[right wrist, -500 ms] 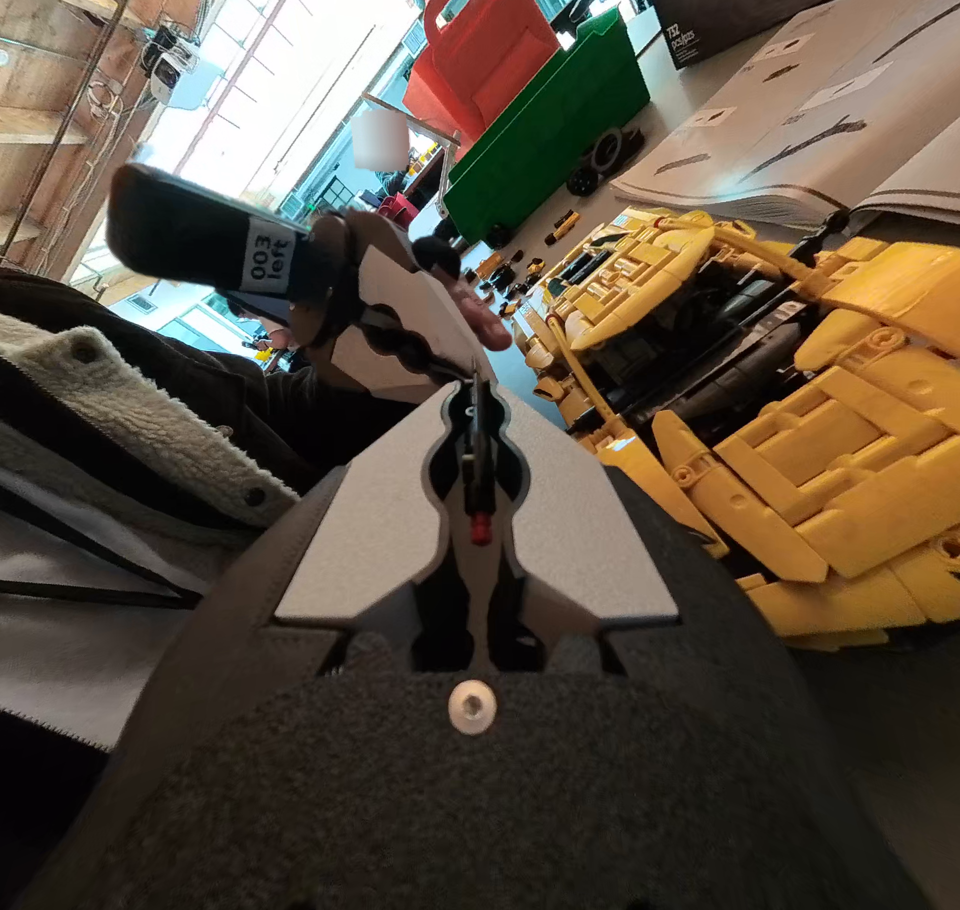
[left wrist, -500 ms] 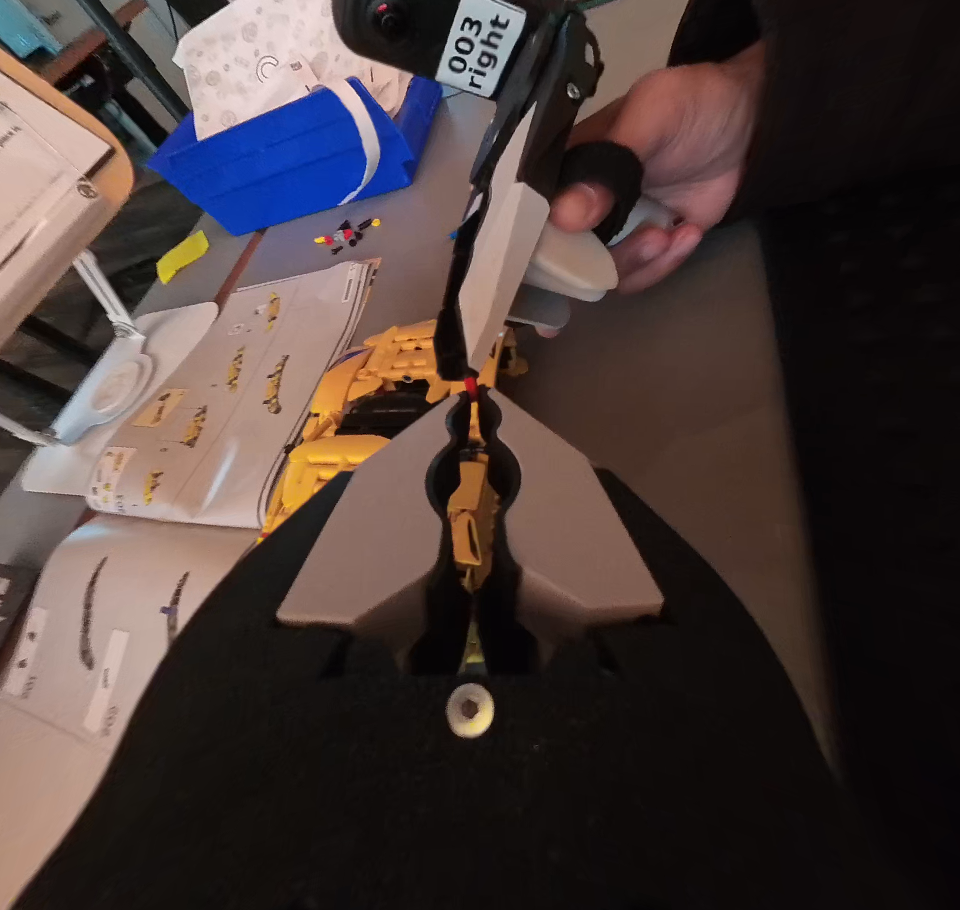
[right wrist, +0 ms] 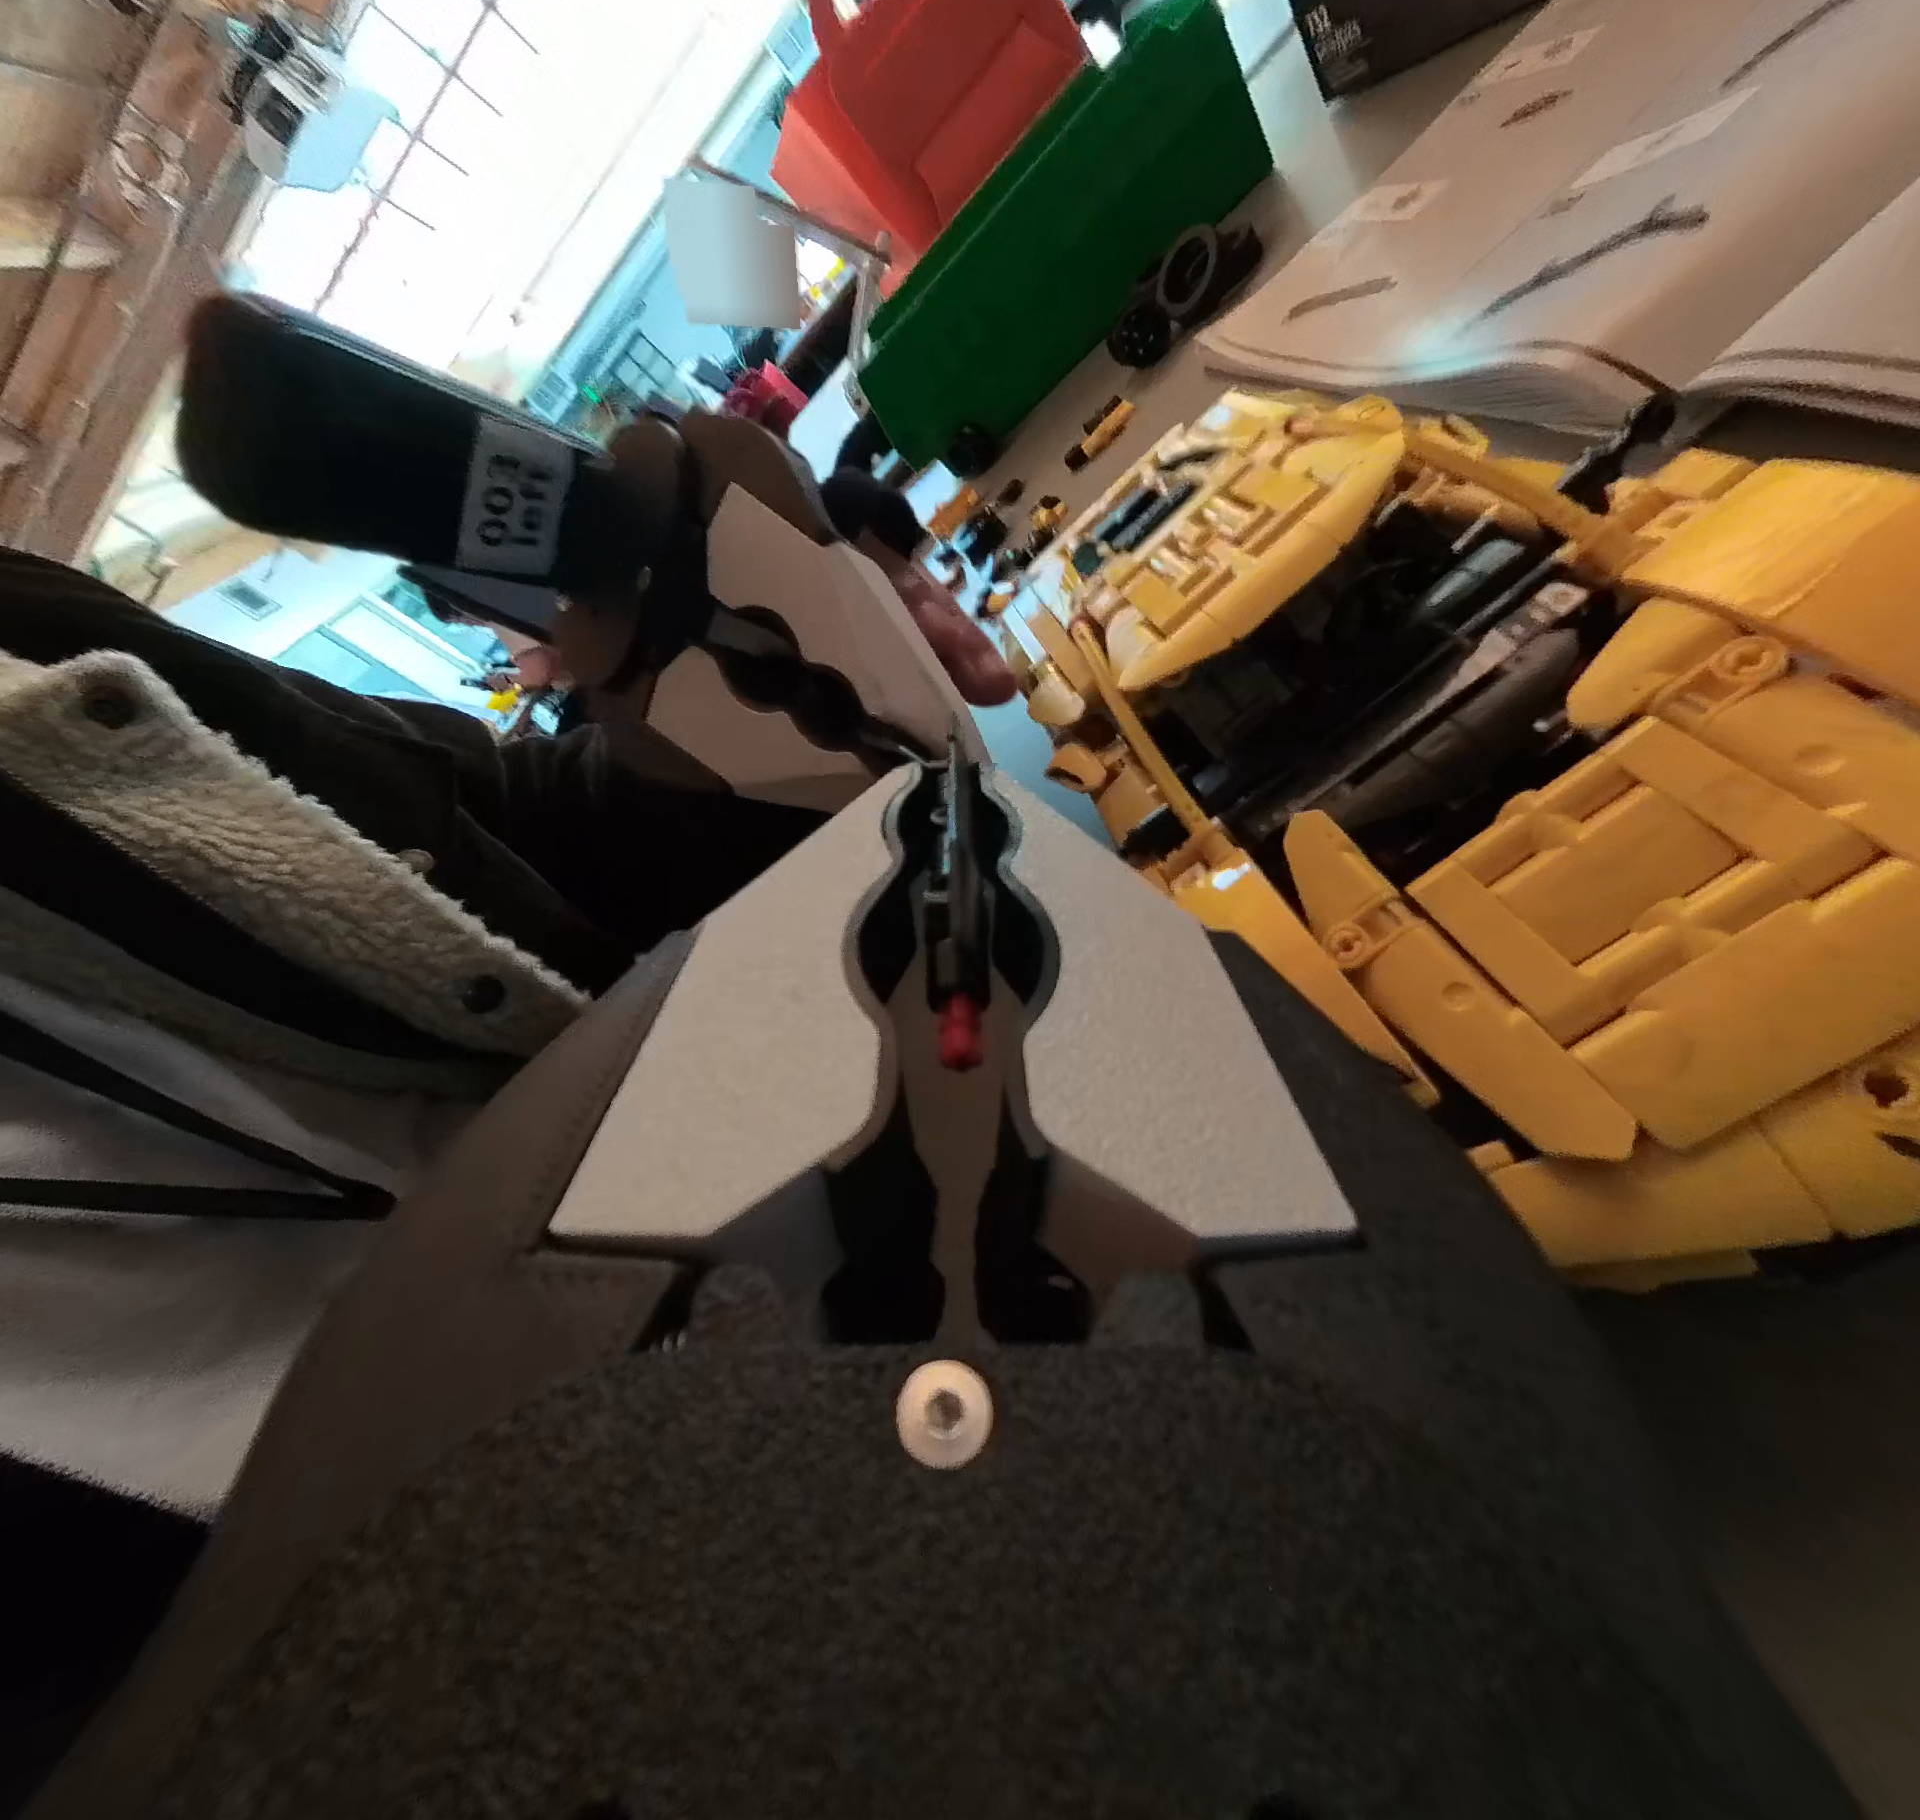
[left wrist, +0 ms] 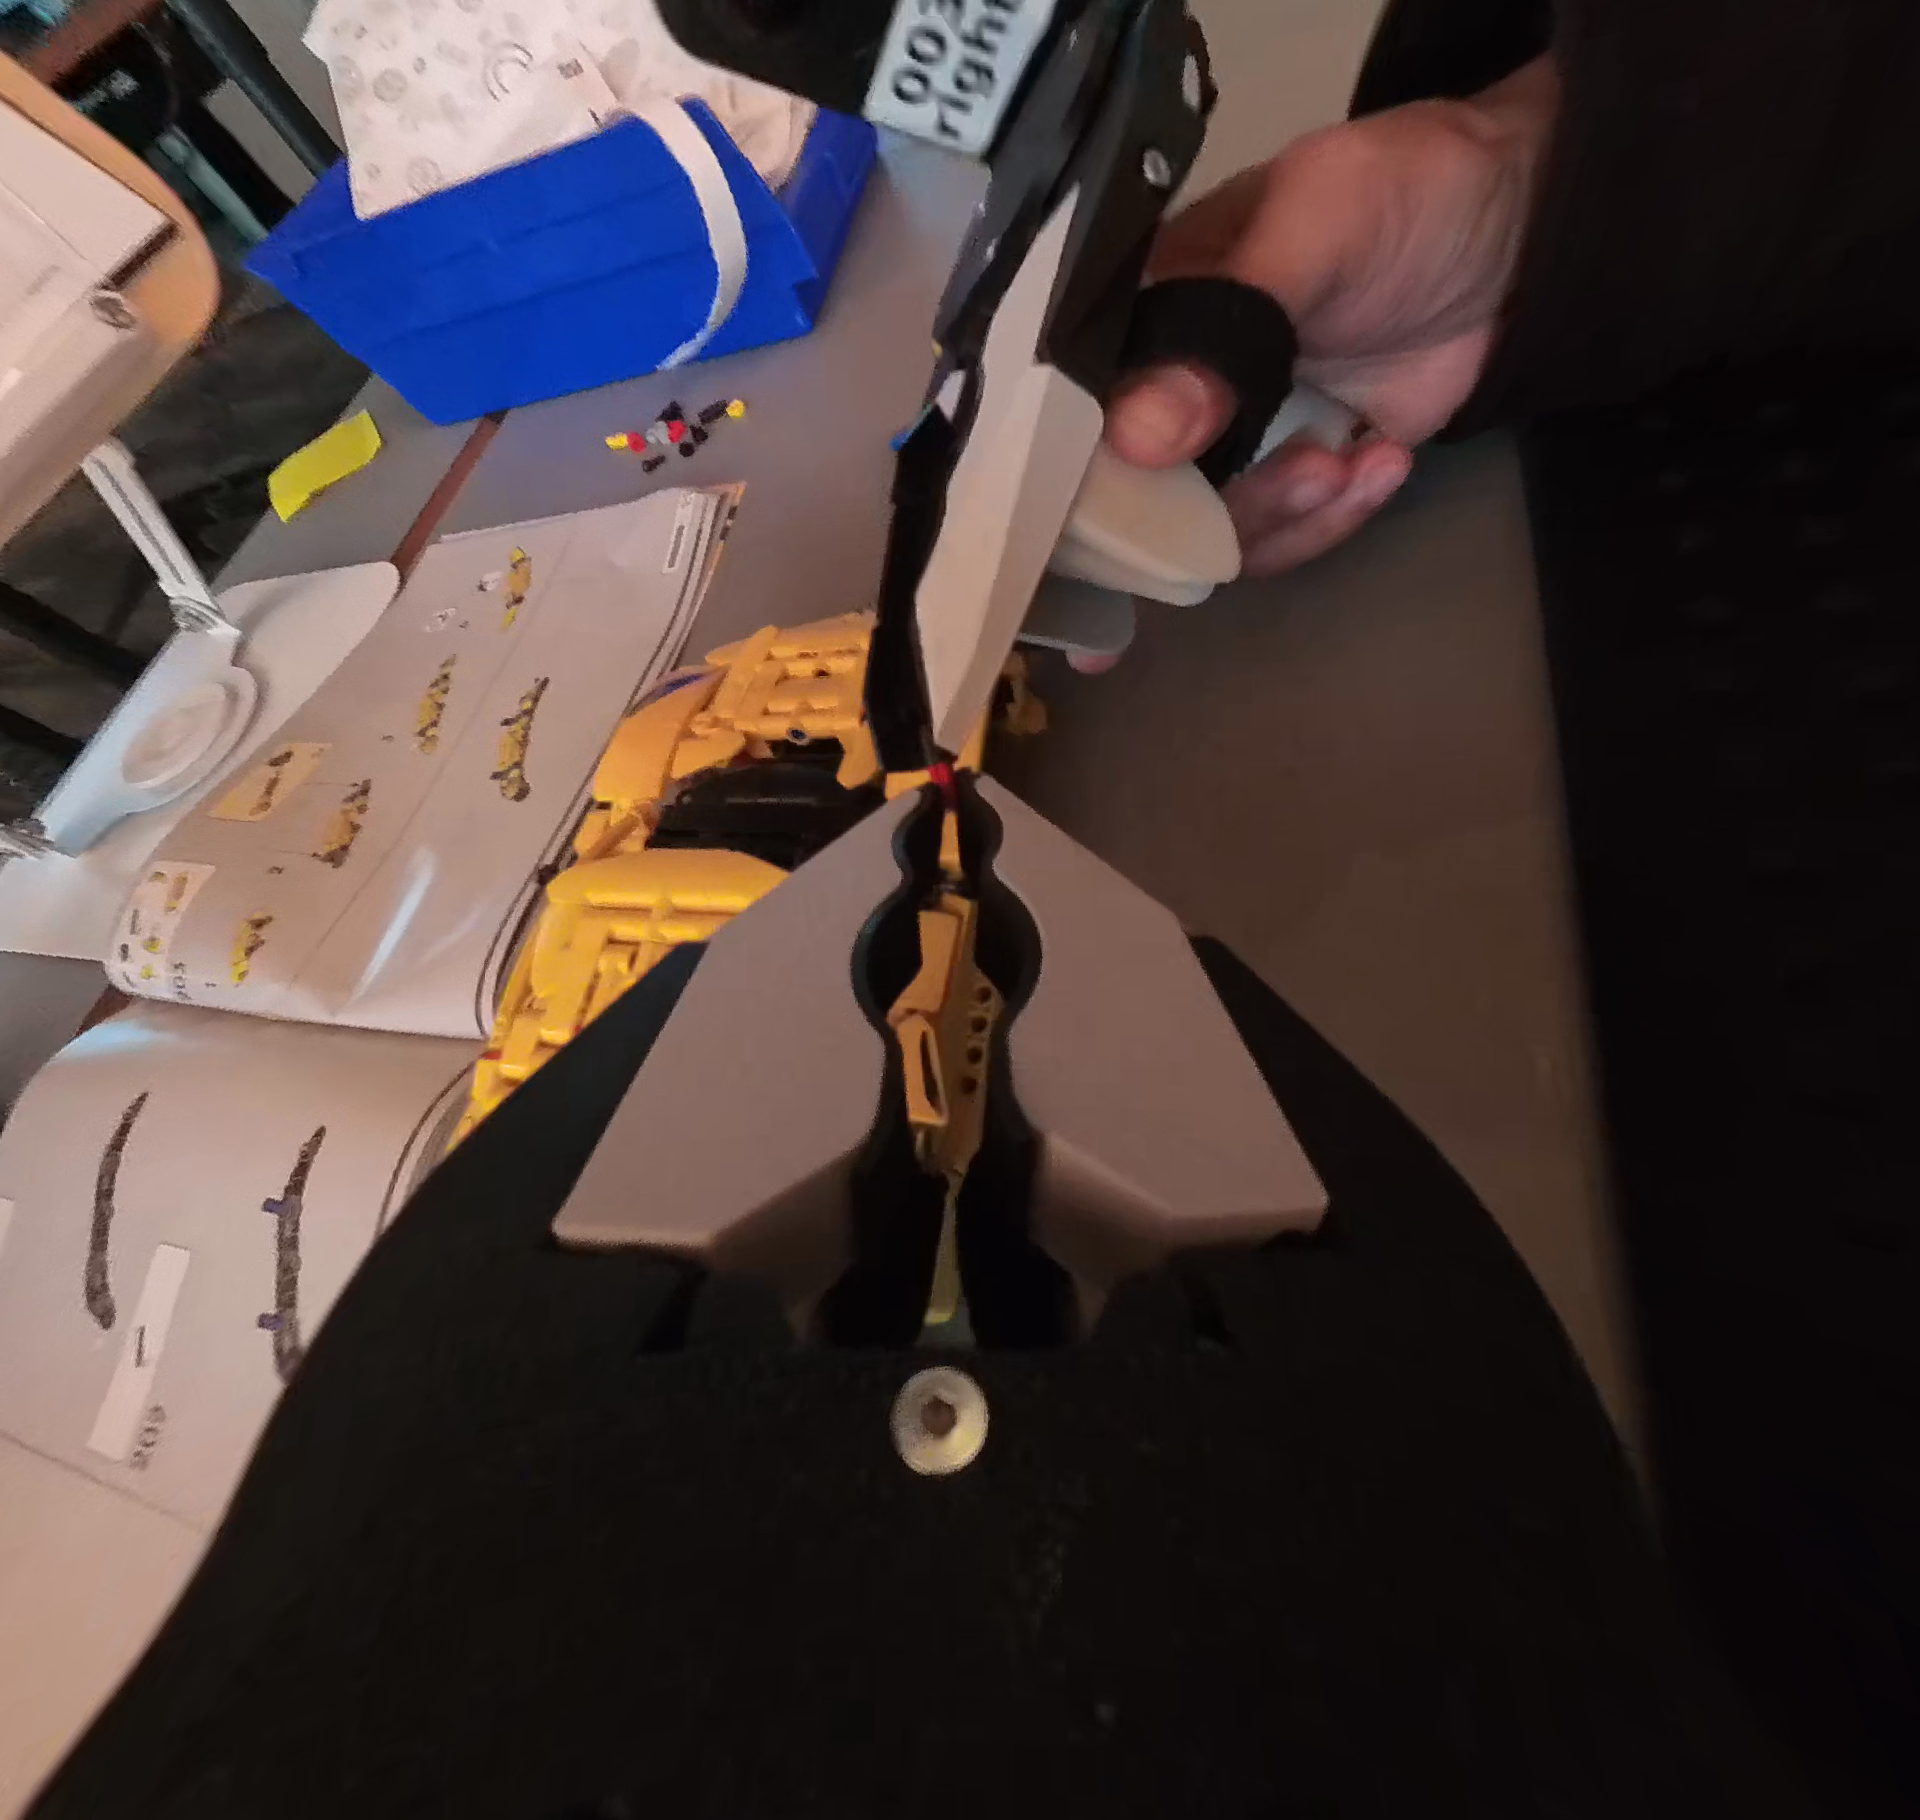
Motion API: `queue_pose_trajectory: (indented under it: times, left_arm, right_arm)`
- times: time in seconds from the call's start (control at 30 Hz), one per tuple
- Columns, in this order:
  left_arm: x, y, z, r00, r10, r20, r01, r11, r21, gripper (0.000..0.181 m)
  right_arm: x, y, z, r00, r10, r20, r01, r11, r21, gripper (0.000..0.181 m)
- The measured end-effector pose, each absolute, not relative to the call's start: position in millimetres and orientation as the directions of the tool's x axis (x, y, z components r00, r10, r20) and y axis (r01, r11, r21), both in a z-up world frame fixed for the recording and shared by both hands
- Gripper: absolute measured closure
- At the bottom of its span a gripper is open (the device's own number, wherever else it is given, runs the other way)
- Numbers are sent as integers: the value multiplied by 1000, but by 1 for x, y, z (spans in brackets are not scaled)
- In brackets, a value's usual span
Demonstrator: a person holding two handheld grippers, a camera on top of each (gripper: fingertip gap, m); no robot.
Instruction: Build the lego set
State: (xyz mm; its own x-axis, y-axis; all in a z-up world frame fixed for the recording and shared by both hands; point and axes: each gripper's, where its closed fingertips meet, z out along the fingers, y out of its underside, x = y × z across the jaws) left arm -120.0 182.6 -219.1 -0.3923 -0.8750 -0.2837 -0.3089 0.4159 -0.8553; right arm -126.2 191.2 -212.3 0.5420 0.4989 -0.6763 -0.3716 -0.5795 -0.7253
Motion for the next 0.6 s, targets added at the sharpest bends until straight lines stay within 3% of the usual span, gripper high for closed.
queue_pose_trajectory:
  times: [0.07, 0.17, 0.23, 0.37, 0.47, 0.6]
  left_arm:
    - [-121, 181, -212, -388, -886, -254, -293, 381, -877, 180]
    - [-128, 188, -208, -344, -914, -215, -319, 329, -889, 179]
    - [-136, 197, -202, -285, -950, -130, -341, 227, -912, 179]
    - [-155, 212, -191, -128, -974, 185, -326, -135, -936, 179]
    - [-166, 208, -183, -87, -888, 452, -255, -419, -871, 178]
    - [-176, 198, -182, -102, -811, 577, -217, -548, -808, 179]
  right_arm:
    - [-126, 189, -202, 549, 544, -634, -356, -535, -767, 174]
    - [-118, 186, -183, 545, 587, -598, -407, -439, -801, 133]
    - [-100, 188, -182, 636, 545, -546, -398, -374, -837, 134]
    - [-97, 195, -182, 892, 437, -119, -50, -167, -985, 119]
    - [-123, 204, -180, 924, 335, 184, 229, -100, -968, 93]
    - [-147, 210, -170, 886, 187, 424, 435, -24, -900, 86]
